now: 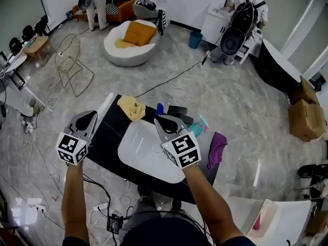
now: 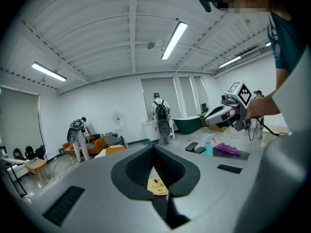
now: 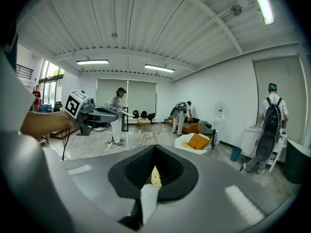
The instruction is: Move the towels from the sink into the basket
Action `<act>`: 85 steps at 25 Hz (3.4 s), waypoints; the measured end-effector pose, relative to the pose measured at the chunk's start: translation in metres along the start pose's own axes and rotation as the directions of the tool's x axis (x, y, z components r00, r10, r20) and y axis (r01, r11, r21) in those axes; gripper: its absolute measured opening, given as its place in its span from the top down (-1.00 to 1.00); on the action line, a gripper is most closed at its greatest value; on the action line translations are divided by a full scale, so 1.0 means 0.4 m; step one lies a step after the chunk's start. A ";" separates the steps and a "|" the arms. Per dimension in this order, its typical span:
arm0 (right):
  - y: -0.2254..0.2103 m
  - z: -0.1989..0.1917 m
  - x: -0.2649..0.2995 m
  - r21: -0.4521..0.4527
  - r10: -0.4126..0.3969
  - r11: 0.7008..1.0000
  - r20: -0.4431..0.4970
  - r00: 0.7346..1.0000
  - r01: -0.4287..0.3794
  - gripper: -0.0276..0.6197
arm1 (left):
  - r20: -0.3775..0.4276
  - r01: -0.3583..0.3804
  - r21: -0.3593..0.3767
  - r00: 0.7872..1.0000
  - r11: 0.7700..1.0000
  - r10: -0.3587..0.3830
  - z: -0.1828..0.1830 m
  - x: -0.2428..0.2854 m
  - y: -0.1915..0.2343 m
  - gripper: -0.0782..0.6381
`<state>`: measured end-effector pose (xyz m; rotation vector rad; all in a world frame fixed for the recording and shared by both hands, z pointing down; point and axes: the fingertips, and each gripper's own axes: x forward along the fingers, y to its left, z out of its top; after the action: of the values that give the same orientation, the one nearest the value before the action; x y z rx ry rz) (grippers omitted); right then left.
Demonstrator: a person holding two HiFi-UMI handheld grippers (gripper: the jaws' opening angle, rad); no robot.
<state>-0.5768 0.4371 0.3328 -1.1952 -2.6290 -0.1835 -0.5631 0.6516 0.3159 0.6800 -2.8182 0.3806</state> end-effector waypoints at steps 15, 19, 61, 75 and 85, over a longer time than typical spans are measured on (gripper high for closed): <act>-0.043 -0.207 0.371 0.072 -0.014 0.997 -0.132 0.991 0.023 0.86 | -0.101 0.120 -0.055 0.987 0.991 -0.125 -0.277 0.307 0.172 0.76; -0.055 -0.265 0.465 0.090 -0.012 0.996 -0.171 0.985 0.028 0.78 | -0.126 0.141 -0.075 0.981 0.987 -0.149 -0.348 0.378 0.213 0.76; -0.126 -0.784 0.814 0.187 0.046 0.981 -0.485 0.873 0.053 0.61 | -0.363 0.253 -0.226 0.874 0.941 -0.323 -0.862 0.812 0.205 0.63; -0.156 -0.669 0.781 0.073 -0.075 0.991 -0.384 0.920 0.111 0.87 | -0.276 0.193 -0.231 0.927 0.954 -0.254 -0.765 0.770 0.222 0.76; -0.149 -0.545 0.743 0.046 -0.116 0.989 -0.313 0.943 0.137 0.88 | -0.136 0.175 -0.249 0.967 0.953 -0.213 -0.594 0.687 0.245 0.76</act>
<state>-0.7728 0.5663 0.6233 -0.8926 -2.4146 -0.2792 -0.8130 0.6925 0.5941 0.8242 -2.5582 0.0613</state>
